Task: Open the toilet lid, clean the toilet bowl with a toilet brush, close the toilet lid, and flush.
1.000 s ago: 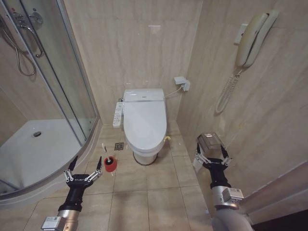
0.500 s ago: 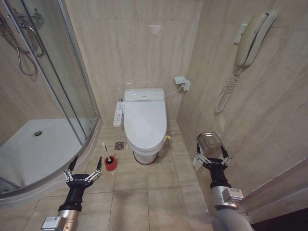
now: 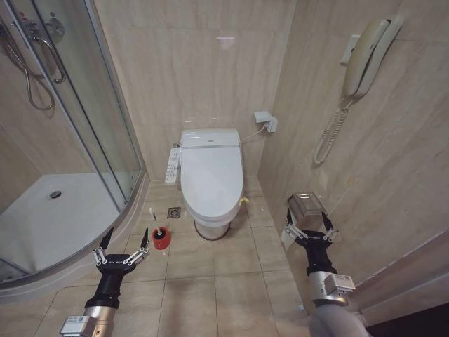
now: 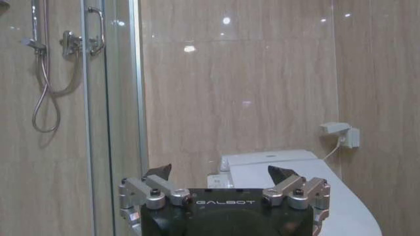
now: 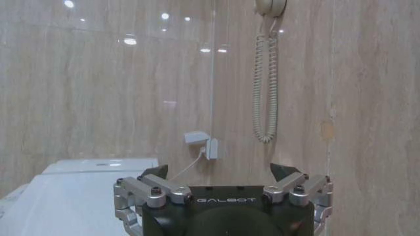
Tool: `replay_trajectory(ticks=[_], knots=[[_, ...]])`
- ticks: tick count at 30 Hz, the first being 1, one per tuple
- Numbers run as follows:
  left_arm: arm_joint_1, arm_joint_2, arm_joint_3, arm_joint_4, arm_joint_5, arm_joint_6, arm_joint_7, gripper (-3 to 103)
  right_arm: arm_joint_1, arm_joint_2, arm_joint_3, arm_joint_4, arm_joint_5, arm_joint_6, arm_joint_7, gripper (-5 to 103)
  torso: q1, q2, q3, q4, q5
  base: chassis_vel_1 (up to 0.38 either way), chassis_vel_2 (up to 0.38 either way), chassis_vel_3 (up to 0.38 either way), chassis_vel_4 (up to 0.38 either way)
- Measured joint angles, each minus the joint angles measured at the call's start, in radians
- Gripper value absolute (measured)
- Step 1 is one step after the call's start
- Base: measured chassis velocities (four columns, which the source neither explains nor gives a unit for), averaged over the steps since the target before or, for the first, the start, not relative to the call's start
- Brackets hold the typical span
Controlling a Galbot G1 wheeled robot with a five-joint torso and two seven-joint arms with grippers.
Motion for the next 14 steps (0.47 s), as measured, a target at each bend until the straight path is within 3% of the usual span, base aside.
replay_trajectory(ticks=[14], knots=[[0.0, 0.0, 0.0, 0.0, 0.0, 0.0, 0.0, 99, 0.0, 0.0, 0.0, 0.0, 0.0, 0.0, 0.0, 100, 0.0, 0.0, 0.0, 0.0, 0.0, 0.0, 0.0, 0.0, 0.0]])
